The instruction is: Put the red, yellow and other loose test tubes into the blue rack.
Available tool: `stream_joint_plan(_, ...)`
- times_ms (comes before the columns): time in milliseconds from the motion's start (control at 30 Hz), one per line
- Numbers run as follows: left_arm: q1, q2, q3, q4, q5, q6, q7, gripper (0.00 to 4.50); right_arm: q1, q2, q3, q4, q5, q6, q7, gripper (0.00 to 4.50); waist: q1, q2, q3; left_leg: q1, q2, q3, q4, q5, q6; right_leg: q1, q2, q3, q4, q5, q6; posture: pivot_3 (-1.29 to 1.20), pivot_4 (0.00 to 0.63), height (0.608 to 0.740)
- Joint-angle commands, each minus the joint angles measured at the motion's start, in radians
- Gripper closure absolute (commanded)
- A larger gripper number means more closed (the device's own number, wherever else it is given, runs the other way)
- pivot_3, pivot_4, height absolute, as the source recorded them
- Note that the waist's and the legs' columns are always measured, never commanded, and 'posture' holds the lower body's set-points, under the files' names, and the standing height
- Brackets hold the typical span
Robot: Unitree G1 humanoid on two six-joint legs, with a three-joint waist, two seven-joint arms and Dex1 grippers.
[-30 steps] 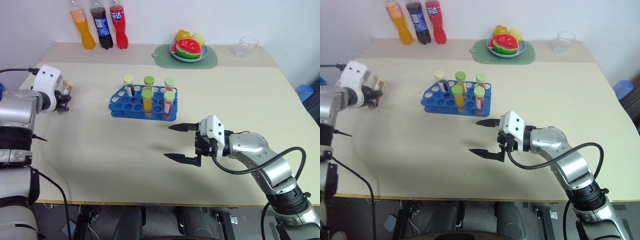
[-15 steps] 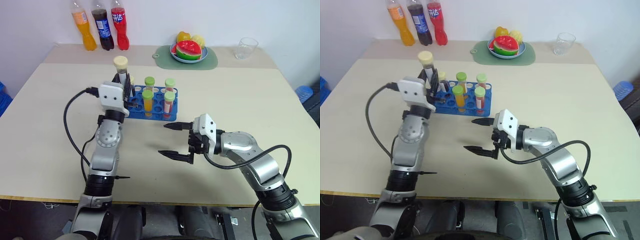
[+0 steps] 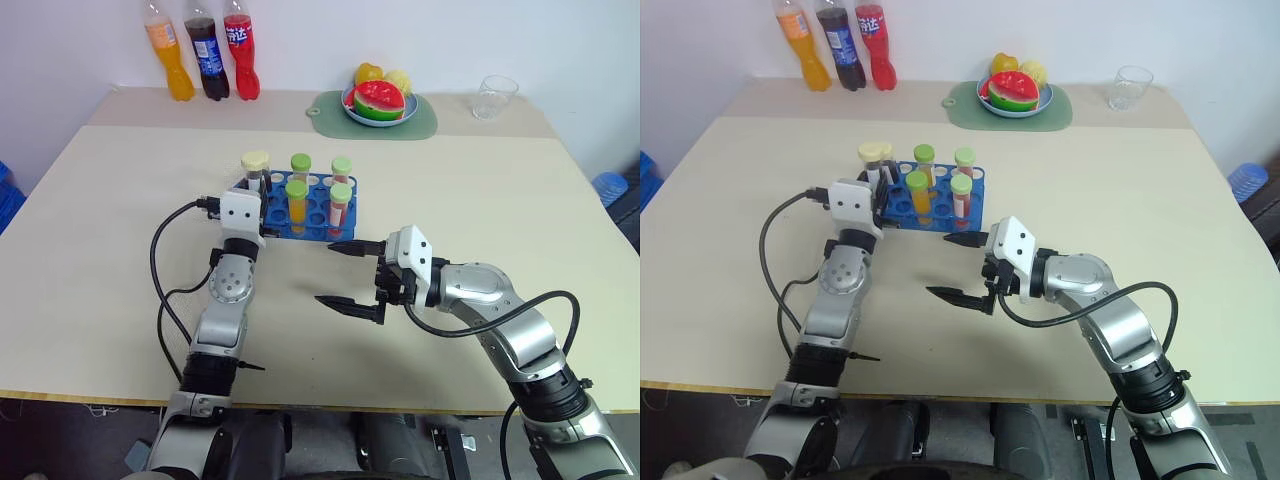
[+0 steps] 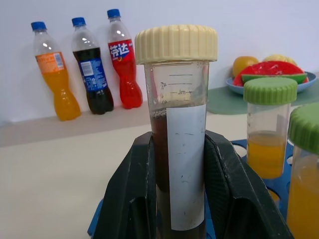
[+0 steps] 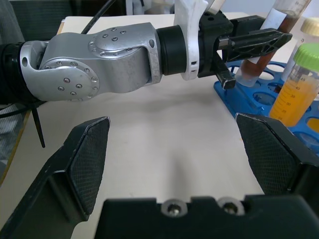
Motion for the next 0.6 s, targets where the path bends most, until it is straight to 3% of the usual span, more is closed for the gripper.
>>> stream_joint_plan(33,0.008,-0.018,0.013,-0.008,-0.03,-0.006,-0.003,3.77,-0.005,0.007,-0.018,-0.011,0.004,-0.02,0.001,0.0,0.0,0.0,0.0,0.0,0.0,0.0,0.0,0.0,0.0,0.0,0.0,0.0,0.0,0.0,0.0,0.0,0.15,0.734)
stream_joint_plan(567,-0.04,-0.025,0.034,0.175,-0.051,-0.184,-0.009,3.77,0.001,0.005,-0.018,-0.027,0.009,-0.012,-0.002,0.0,0.005,0.0,0.0,0.001,0.0,0.0,0.0,0.0,0.0,0.001,0.0,0.0,0.0,0.0,0.0,0.0,0.15,0.734)
stream_joint_plan(600,-0.035,-0.029,0.037,0.175,-0.061,-0.189,-0.014,3.27,0.002,0.004,-0.018,-0.029,0.01,-0.01,-0.003,0.0,0.005,0.0,0.0,0.001,0.0,0.0,0.0,0.0,0.0,0.001,0.0,0.0,0.0,0.0,0.0,0.0,0.15,0.734)
